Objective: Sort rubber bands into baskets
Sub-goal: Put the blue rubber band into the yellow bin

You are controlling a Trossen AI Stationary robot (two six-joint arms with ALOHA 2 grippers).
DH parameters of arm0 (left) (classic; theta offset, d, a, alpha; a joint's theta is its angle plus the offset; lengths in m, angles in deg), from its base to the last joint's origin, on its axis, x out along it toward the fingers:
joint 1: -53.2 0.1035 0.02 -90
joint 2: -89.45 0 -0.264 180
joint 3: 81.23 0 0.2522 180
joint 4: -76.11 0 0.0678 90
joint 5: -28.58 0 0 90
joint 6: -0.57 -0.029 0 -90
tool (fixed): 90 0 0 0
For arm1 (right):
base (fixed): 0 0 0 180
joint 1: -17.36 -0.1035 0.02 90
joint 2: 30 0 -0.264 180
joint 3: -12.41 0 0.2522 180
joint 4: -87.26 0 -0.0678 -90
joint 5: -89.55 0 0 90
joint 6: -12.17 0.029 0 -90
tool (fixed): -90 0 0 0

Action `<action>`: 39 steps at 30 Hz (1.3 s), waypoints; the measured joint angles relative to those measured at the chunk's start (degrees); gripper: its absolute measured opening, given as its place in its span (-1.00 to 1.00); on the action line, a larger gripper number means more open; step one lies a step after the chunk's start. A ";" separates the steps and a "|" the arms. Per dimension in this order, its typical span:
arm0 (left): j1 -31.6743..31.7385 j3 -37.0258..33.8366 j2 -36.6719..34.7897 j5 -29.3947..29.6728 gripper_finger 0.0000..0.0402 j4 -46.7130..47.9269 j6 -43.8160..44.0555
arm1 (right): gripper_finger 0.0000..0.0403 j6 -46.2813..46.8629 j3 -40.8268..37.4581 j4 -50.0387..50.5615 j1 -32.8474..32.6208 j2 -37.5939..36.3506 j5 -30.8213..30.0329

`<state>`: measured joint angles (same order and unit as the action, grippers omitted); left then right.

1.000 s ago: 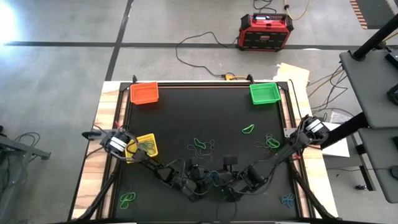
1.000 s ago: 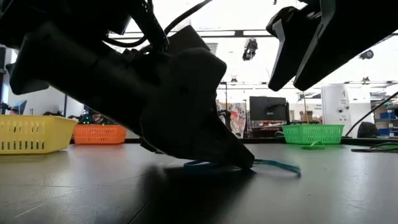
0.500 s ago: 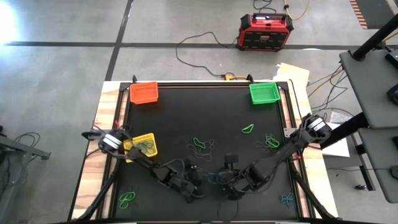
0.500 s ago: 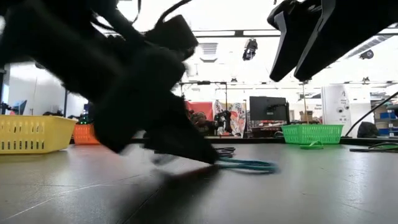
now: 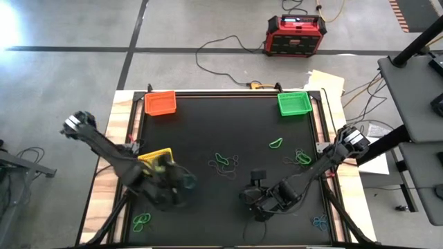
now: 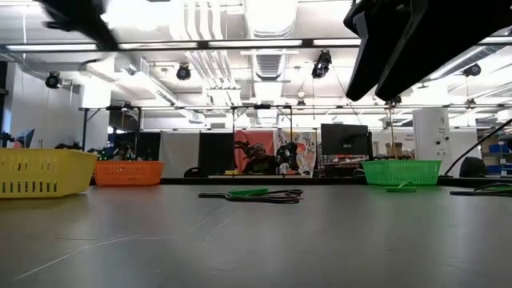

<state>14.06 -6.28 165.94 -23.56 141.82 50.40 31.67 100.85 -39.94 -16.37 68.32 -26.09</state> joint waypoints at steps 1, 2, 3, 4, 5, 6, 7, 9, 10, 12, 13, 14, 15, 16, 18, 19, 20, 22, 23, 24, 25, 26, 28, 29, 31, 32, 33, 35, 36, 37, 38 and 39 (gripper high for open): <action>-0.59 -0.02 -2.15 -0.11 -1.00 4.14 3.13 | 0.15 -0.06 -0.03 -0.02 0.00 0.00 0.01; -1.02 -0.02 -4.04 -0.57 -1.00 7.69 6.07 | 0.15 -0.08 -0.04 -0.13 0.00 0.00 0.01; -1.35 0.00 -5.64 -1.67 -1.00 11.35 8.58 | 0.16 -0.12 -0.06 -0.21 0.00 0.00 -0.01; -1.48 -0.04 -6.75 -3.28 -1.00 14.73 10.75 | 0.16 -0.21 -0.08 -0.17 0.00 0.00 -0.01; -1.59 -0.26 -7.54 -4.62 -1.00 17.36 12.58 | 0.16 -0.21 -0.10 -0.16 0.00 0.00 -0.01; -1.57 -0.61 -8.17 -6.15 -1.00 19.86 14.16 | 0.16 -0.21 -0.10 -0.18 0.00 0.00 0.01; -1.57 -1.03 -8.73 -7.57 -1.00 22.10 15.52 | 0.16 -0.21 -0.10 -0.26 0.00 0.00 -0.01; -1.55 -2.39 -9.76 -9.66 -1.00 24.07 17.36 | 0.16 -0.15 -0.11 -0.34 0.00 0.00 -0.01; -1.53 -3.48 -10.20 -10.37 -1.00 23.84 17.84 | 0.16 -0.09 -0.12 -0.34 0.00 0.00 0.01; -1.49 -6.05 -10.65 -10.63 -1.00 23.55 19.28 | 0.16 -0.06 -0.12 -0.36 0.00 0.00 0.01; -1.43 -7.50 -10.94 -10.78 -1.00 23.52 20.28 | 0.16 -0.06 -0.12 -0.46 0.03 0.00 -0.01; -1.22 -9.18 -11.36 -11.23 -1.00 23.49 21.36 | 0.16 -0.11 -0.12 -0.62 0.12 0.00 0.02; -0.89 -11.02 -11.78 -11.81 -1.00 23.54 22.48 | 0.16 -0.19 -0.12 -0.78 0.18 0.00 0.04; -0.52 -13.03 -12.22 -12.47 -1.00 23.45 23.86 | 0.16 -0.21 -0.12 -0.82 0.40 0.00 0.08; 0.23 -17.14 -13.52 -14.11 -1.00 22.41 26.38 | 0.16 -0.79 -0.12 -0.84 0.81 0.00 0.08; 0.53 -19.15 -14.27 -14.96 -1.00 21.13 27.06 | 0.16 -1.11 -0.12 -0.88 1.03 0.00 0.08; 0.64 -20.93 -14.91 -15.51 -1.00 19.28 27.28 | 0.16 -1.50 -0.12 -0.95 1.17 0.00 0.11; 0.64 -23.49 -15.62 -15.49 -1.00 15.25 26.26 | 0.16 -2.43 -0.12 -0.99 1.57 0.00 0.12; 0.67 -24.14 -15.80 -15.14 -1.00 13.63 25.95 | 0.16 -2.76 -0.12 -1.00 1.74 0.00 0.12; 0.90 -24.79 -15.95 -15.37 -1.00 11.96 25.89 | 0.16 -3.00 -0.12 -1.04 1.88 0.00 0.14; 1.17 -25.09 -15.69 -15.33 -1.00 11.46 25.70 | 0.16 -3.25 -0.12 -1.10 2.11 0.00 0.15; 1.51 -25.46 -15.60 -15.37 -1.00 10.91 25.33 | 0.16 -3.70 -0.12 -1.23 2.29 0.00 0.16; 1.87 -26.26 -15.67 -15.05 -1.00 9.90 25.17 | 0.16 -4.13 -0.12 -1.70 2.69 0.00 0.23; 2.09 -26.85 -15.65 -15.05 -1.00 9.10 25.09 | 0.16 -4.48 -0.12 -2.05 2.91 0.00 0.27; 2.23 -28.28 -15.62 -15.00 -1.00 6.30 24.39 | 0.16 -5.20 -0.12 -2.52 3.12 0.00 0.29; 2.22 -29.14 -15.62 -14.97 -1.00 4.52 24.00 | 0.16 -5.56 -0.12 -2.65 3.24 0.00 0.30; 2.23 -30.15 -15.62 -14.94 -1.00 2.71 23.75 | 0.16 -5.85 -0.12 -2.92 3.26 0.00 0.30; 2.30 -32.08 -15.60 -14.72 -1.00 -0.57 23.53 | 0.16 -6.66 -0.12 -3.80 3.39 0.00 0.33; 2.30 -33.13 -15.62 -14.60 -1.00 -2.14 23.80 | 0.16 -6.97 -0.12 -4.12 3.45 0.00 0.32; 2.30 -34.24 -15.62 -14.48 -1.00 -3.23 24.24 | 0.16 -7.26 -0.12 -4.25 3.55 0.00 0.34; 2.30 -35.28 -15.61 -14.41 -1.00 -3.57 24.68 | 0.16 -7.56 -0.12 -4.26 3.64 0.00 0.34; 2.30 -36.18 -15.48 -14.39 -1.00 -3.62 25.16 | 0.16 -7.63 -0.12 -4.29 3.74 0.00 0.32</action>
<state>16.36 -42.46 150.46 -37.95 138.21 75.56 24.04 100.73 -44.23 -12.63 68.32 -25.77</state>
